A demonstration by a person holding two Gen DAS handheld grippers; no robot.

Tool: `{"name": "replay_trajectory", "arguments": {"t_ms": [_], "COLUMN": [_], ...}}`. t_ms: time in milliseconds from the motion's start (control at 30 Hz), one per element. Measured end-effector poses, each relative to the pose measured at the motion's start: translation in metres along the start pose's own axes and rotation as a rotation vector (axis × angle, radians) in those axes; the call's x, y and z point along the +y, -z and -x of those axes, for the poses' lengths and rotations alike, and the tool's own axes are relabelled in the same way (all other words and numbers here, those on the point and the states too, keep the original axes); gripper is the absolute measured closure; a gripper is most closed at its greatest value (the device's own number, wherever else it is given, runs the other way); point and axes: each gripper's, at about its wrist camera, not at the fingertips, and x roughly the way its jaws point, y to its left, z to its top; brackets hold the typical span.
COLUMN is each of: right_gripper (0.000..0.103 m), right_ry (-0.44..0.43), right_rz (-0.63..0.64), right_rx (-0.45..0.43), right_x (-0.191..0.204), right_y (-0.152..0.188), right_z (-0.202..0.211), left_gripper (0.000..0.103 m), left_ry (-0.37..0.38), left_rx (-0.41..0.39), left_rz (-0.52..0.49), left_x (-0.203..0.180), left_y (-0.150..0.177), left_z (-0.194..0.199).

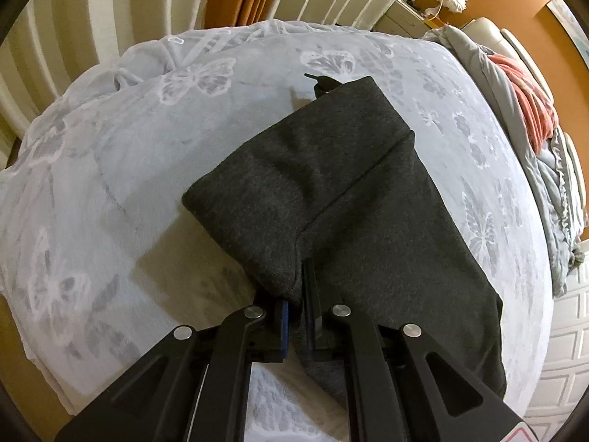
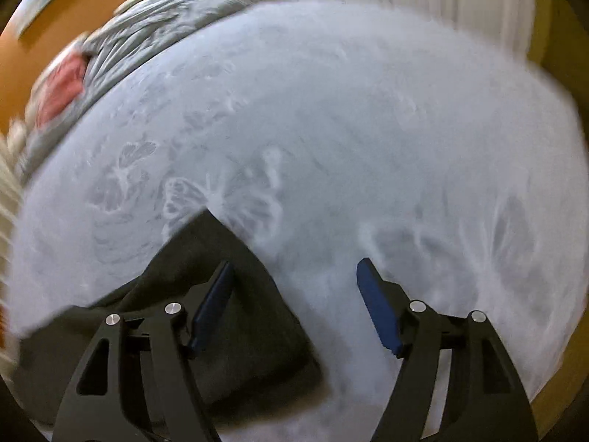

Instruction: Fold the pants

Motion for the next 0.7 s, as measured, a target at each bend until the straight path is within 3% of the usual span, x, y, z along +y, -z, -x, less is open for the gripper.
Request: {"name": "replay_trajectory", "arguments": {"t_ms": [67, 100, 133, 167, 267, 333, 400, 433, 500, 567, 633, 700], "right_gripper": [0.018, 0.019, 0.043, 0.087, 0.093, 0.093, 0.090, 0.089, 0.082, 0.041, 0.037, 0.037], "right_ry": [0.000, 0.001, -0.011, -0.063, -0.172, -0.130, 0.053, 0.051, 0.002, -0.019, -0.050, -0.119], "right_rz": [0.061, 0.110, 0.157, 0.171, 0.001, -0.076, -0.079, -0.088, -0.132, -0.177, -0.201, -0.220], "right_rx": [-0.032, -0.015, 0.027, 0.053, -0.055, -0.041, 0.067, 0.117, 0.080, 0.030, 0.062, 0.182], "right_x": [0.016, 0.026, 0.035, 0.039, 0.018, -0.001, -0.014, -0.021, -0.037, -0.047, -0.053, -0.058], "right_y": [-0.001, -0.001, -0.001, -0.003, -0.030, -0.031, -0.020, -0.017, -0.021, -0.022, -0.016, -0.002], "right_z": [-0.003, -0.013, -0.020, -0.023, 0.017, 0.010, -0.019, -0.027, -0.010, 0.008, 0.013, 0.003], "left_gripper": [0.095, 0.095, 0.094, 0.093, 0.091, 0.091, 0.091, 0.091, 0.091, 0.091, 0.091, 0.091], "left_ry": [-0.001, 0.002, 0.009, 0.015, 0.035, 0.042, 0.035, 0.029, 0.011, -0.001, -0.009, -0.016], "left_rx": [-0.004, -0.004, -0.003, 0.000, 0.010, 0.017, 0.017, 0.015, 0.010, 0.009, 0.009, 0.007], "left_rz": [0.006, 0.010, 0.015, 0.017, 0.024, 0.026, 0.020, 0.015, -0.002, -0.014, -0.013, -0.009], "left_x": [0.001, 0.002, 0.003, 0.005, 0.009, 0.010, 0.008, 0.007, 0.003, 0.002, 0.001, 0.000], "left_y": [0.001, 0.001, 0.001, 0.001, 0.000, 0.000, 0.000, 0.000, 0.001, 0.002, 0.001, 0.002], "left_z": [0.001, 0.001, 0.001, 0.001, 0.002, 0.001, 0.001, 0.001, 0.001, 0.001, 0.000, 0.000]}}
